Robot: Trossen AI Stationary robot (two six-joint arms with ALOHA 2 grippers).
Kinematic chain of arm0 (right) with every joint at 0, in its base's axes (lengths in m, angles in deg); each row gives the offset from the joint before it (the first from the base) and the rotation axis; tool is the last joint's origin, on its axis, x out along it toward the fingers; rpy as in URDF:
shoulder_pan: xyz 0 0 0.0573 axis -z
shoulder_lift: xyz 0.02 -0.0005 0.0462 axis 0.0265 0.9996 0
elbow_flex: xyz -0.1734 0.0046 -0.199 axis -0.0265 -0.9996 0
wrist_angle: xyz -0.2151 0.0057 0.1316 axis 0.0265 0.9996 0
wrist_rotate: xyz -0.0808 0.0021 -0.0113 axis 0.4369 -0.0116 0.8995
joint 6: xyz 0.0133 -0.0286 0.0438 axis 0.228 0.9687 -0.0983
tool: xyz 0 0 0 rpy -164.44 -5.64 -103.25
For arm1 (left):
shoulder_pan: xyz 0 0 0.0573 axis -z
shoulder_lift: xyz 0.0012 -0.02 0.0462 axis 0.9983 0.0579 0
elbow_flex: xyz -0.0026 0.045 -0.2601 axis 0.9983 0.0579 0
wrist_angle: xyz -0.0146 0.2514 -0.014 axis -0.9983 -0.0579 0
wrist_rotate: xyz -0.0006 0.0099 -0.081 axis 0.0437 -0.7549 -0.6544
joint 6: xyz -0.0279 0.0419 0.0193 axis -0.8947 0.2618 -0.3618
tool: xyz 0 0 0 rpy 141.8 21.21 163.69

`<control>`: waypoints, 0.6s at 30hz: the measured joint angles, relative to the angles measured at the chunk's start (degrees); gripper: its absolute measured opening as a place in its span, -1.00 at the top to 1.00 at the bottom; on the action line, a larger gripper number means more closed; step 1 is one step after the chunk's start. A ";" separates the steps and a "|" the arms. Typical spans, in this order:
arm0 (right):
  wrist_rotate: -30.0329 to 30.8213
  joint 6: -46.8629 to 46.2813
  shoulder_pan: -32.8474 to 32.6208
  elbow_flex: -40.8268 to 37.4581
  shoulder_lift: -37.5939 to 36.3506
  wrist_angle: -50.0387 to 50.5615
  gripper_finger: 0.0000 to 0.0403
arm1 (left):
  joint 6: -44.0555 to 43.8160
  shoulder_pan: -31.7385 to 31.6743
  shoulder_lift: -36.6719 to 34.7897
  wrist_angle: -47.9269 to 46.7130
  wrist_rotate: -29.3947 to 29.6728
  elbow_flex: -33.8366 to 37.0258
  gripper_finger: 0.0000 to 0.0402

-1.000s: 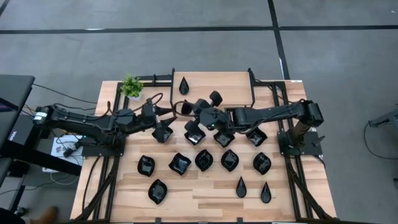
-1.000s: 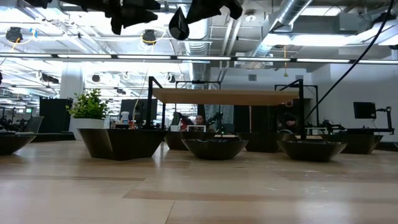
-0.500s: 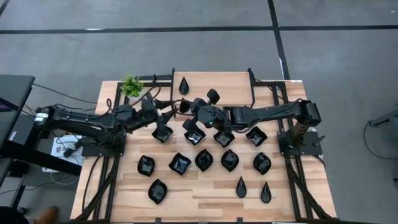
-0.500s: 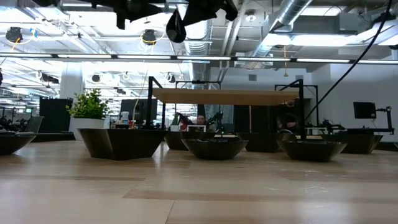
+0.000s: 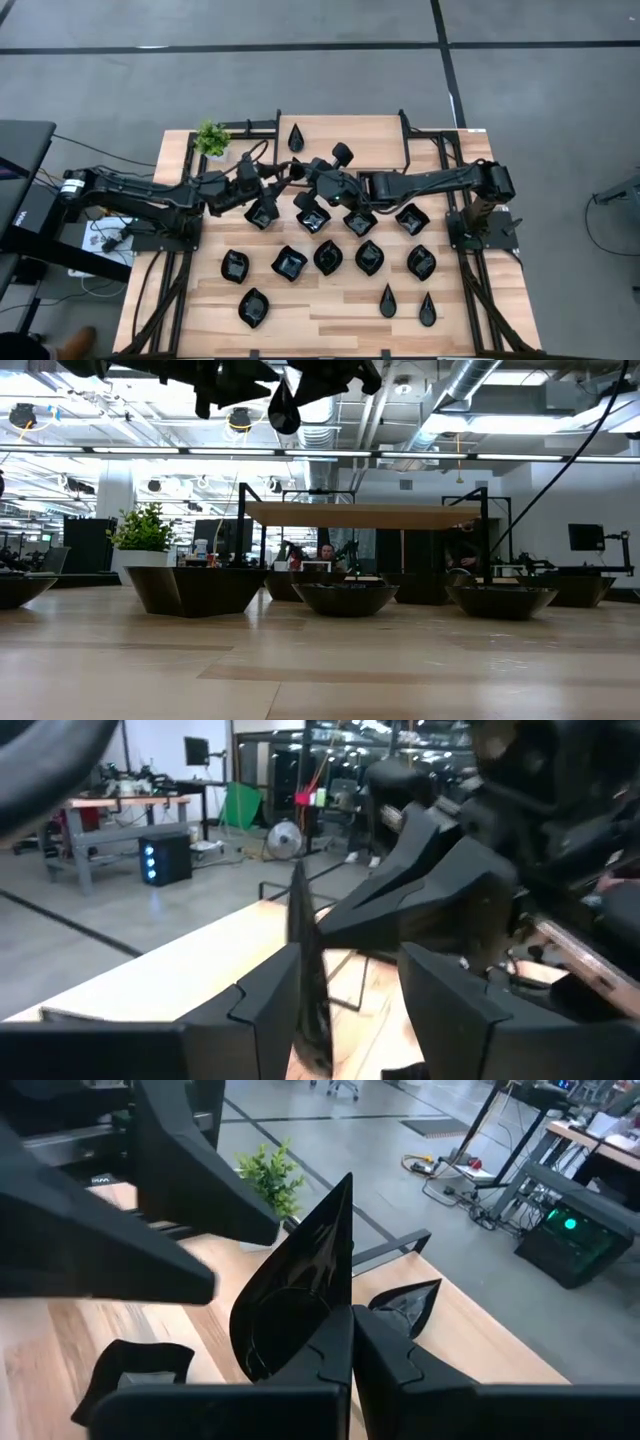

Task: Pick & Place Mini shaped plates
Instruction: Stack the black drop shaped plate on top of the black drop shaped plates on the shelf

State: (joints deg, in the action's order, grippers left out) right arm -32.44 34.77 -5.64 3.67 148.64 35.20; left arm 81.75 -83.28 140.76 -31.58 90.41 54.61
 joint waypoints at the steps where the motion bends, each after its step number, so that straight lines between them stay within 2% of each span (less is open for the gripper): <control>1: -0.05 0.17 -0.05 0.00 0.00 -0.41 1.00 | -0.08 0.00 -0.02 0.33 0.06 0.00 0.17; 6: -0.63 0.27 -0.15 0.00 0.00 -2.34 1.00 | -0.11 0.00 -0.07 1.90 0.17 -0.03 0.29; 18: -0.96 0.56 -0.77 0.00 0.00 -3.32 1.00 | -1.58 0.00 -0.09 2.10 0.98 -0.11 0.73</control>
State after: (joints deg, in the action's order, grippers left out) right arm -33.41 35.33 -6.40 3.67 148.64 31.88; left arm 80.17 -83.28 140.67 -29.48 91.39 54.50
